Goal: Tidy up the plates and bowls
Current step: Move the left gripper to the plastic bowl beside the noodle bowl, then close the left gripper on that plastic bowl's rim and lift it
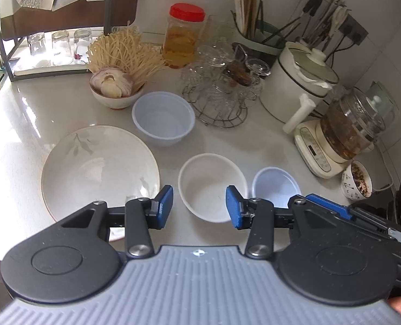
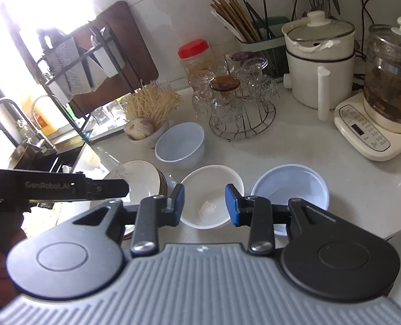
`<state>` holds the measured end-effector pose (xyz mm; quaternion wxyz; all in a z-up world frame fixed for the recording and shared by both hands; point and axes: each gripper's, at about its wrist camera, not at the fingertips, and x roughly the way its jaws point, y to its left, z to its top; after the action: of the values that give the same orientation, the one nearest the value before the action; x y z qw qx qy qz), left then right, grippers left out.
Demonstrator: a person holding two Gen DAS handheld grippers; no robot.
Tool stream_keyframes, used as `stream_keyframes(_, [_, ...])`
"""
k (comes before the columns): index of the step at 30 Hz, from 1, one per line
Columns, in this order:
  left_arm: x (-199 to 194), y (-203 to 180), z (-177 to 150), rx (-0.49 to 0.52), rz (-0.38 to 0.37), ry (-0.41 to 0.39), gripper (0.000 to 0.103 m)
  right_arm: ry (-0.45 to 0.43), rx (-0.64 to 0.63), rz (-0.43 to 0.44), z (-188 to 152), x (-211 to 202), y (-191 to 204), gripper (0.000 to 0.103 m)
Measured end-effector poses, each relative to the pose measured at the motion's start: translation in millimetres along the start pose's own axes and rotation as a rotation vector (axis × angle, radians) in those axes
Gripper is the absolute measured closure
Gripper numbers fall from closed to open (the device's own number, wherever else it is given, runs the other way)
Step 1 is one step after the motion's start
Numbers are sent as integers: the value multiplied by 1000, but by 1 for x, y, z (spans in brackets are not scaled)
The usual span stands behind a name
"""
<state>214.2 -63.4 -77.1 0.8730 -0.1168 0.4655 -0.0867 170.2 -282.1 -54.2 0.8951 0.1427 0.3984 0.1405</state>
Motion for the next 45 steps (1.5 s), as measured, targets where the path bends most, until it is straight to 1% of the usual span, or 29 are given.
stream_keyframes(7, [26,25,30,16,-19,20,52,15,-12,-18,19,25,12,66])
stream_keyframes(8, [30,29,35,21,-20,23,50,14,-17,-24,21,29,14,60])
stream_keyframes(9, [33,33,40,25,-24,25,47,12,-16,-27,24,31,16,49])
stream_keyframes(10, [36,37,44,29,-26,26,46,11,-13,-20,26,35,18,45])
stream_keyframes(13, [45,53,58,30,-21,29,43,28,-20,-25,34,48,24,43])
stream_keyframes(15, [52,64,67,18,-21,34,37,29,-22,-37,40,55,28,34])
stream_keyframes(17, [59,74,74,7,-19,41,37,33,-15,-36,45,63,30,33])
stream_keyframes(19, [67,85,79,-7,-24,50,37,50,-2,-42,50,74,32,26])
stream_keyframes(20, [71,91,82,-14,-27,54,37,54,7,-44,52,78,33,21])
stream_keyframes(29, [100,128,98,-47,-42,71,37,81,49,-48,67,120,41,21])
stream_keyframes(34, [122,139,109,-28,-72,89,37,106,88,-53,73,148,41,22])
stream_keyframes(36, [133,143,113,-32,-93,110,37,124,107,-66,74,160,39,30])
stream_keyframes(38, [144,145,115,-33,-114,136,38,138,130,-75,76,170,36,34])
stream_keyframes(39, [149,146,116,-34,-123,149,38,147,135,-81,76,175,36,39])
stream_keyframes(42, [164,148,119,-38,-145,179,39,176,153,-103,76,190,32,49])
stream_keyframes(43, [169,148,120,-41,-154,187,40,184,163,-105,77,194,30,51])
stream_keyframes(44, [173,148,122,-41,-160,194,43,193,174,-111,77,199,29,55])
stream_keyframes(45, [179,147,123,-38,-164,203,47,201,184,-118,78,203,27,56])
